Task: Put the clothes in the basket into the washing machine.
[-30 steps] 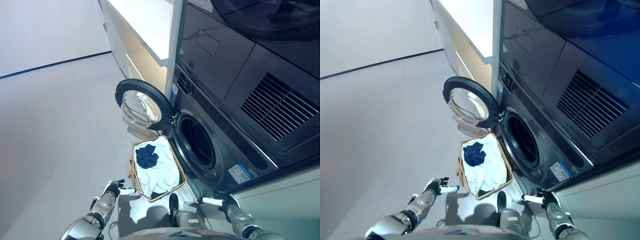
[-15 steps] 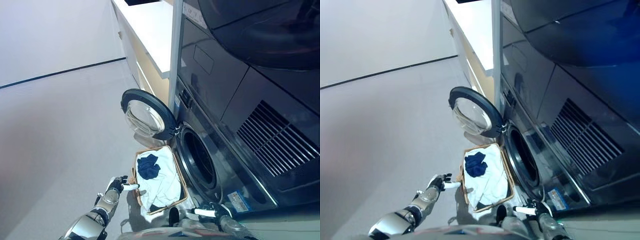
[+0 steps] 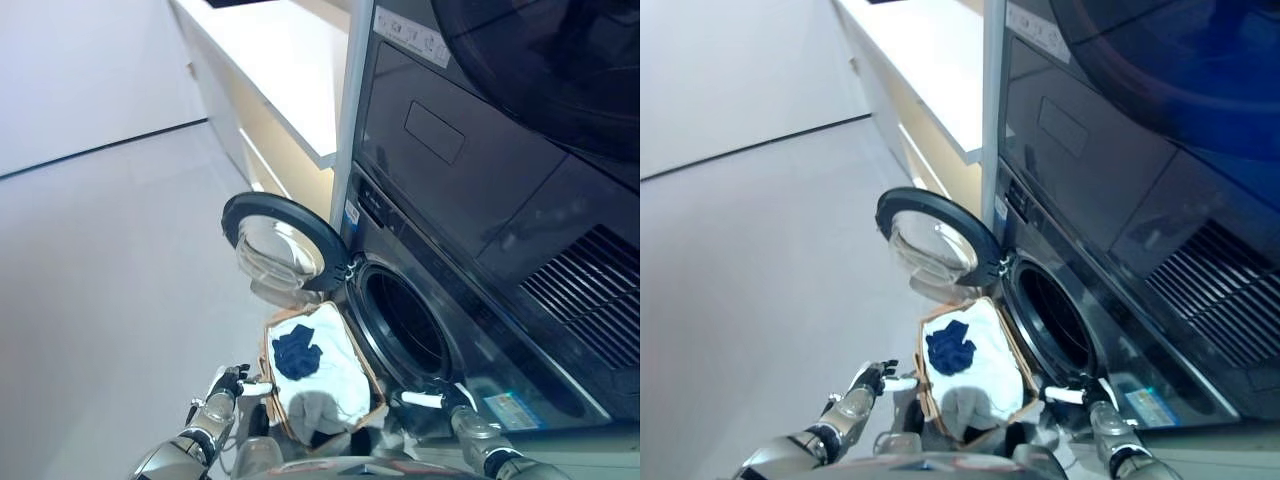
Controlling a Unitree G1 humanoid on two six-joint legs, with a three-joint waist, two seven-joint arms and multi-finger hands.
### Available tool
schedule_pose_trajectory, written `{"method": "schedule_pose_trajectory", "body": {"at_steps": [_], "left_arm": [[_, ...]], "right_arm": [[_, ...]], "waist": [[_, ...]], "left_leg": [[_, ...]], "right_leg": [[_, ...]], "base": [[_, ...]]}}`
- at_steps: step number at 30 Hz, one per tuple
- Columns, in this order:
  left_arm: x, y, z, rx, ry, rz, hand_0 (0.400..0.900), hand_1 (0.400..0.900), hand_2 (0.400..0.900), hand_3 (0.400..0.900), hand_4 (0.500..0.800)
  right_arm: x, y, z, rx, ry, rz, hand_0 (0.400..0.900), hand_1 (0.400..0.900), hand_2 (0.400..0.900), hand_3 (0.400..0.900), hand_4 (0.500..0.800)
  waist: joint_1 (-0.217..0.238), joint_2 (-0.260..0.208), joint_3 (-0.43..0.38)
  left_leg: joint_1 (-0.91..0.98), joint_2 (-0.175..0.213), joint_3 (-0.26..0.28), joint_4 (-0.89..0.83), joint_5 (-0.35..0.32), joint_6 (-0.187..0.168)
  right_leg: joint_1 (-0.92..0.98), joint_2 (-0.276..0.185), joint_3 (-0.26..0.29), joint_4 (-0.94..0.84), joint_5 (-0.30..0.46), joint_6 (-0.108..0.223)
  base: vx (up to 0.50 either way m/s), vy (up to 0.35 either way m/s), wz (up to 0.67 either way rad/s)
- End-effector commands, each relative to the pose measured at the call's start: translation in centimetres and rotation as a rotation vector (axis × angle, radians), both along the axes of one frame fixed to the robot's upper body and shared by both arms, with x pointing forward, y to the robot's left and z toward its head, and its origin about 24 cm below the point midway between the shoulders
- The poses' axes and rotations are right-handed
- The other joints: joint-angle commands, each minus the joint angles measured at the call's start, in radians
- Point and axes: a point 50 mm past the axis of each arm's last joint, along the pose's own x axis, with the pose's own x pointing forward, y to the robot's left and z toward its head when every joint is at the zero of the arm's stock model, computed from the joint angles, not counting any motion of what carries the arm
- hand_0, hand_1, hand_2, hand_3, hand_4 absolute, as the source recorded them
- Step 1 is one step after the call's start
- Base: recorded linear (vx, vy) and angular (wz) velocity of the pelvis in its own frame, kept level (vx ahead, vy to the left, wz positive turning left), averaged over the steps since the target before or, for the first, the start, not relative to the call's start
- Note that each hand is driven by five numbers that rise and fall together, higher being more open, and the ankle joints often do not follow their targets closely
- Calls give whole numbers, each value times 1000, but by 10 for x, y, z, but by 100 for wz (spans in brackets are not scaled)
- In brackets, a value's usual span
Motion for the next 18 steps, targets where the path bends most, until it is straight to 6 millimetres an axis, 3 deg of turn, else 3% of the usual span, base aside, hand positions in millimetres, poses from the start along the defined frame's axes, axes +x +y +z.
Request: {"method": "schedule_pose_trajectory", "body": {"at_steps": [1, 4, 10, 14, 18], "left_arm": [[53, 29, 39, 141, -228, 13, 900, 900, 900, 900, 800], [89, 41, 71, 250, -350, -6, 900, 900, 900, 900, 800], [134, 63, 127, 426, -523, -8, 900, 900, 900, 900, 800], [161, 57, 164, 620, -636, -137, 900, 900, 900, 900, 800], [174, 49, 181, 686, -692, -186, 900, 900, 900, 900, 800]], "right_arm": [[30, -11, 20, -65, -118, 25, 900, 900, 900, 900, 800], [63, 1, 36, -60, -216, 63, 900, 900, 900, 900, 800], [113, 30, 65, -53, -365, 151, 900, 900, 900, 900, 800], [148, 48, 99, -66, -530, 202, 900, 900, 900, 900, 800], [162, 58, 117, -67, -620, 231, 900, 900, 900, 900, 800]], "waist": [[25, -40, 32], [13, -69, 109], [-3, -111, 214], [-21, -119, 280], [-39, -117, 308]], "left_leg": [[-168, -13, 1, 121, 14, -1], [-259, -1, 24, 135, 25, 3], [-349, 22, 42, 126, 43, 9], [-437, 36, 43, 144, 62, 2], [-500, 46, 35, 159, 71, -5]], "right_leg": [[51, -94, 24, 49, -4, 139], [-70, -90, 31, 30, 51, 145], [-210, -81, -2, 26, 110, 153], [-330, -70, -26, 56, 139, 160], [-404, -66, -25, 73, 148, 159]], "base": [[-265, 144, -91], [-270, 66, -40], [-127, 45, -25], [-123, -3, -14], [-90, -13, -6]]}}
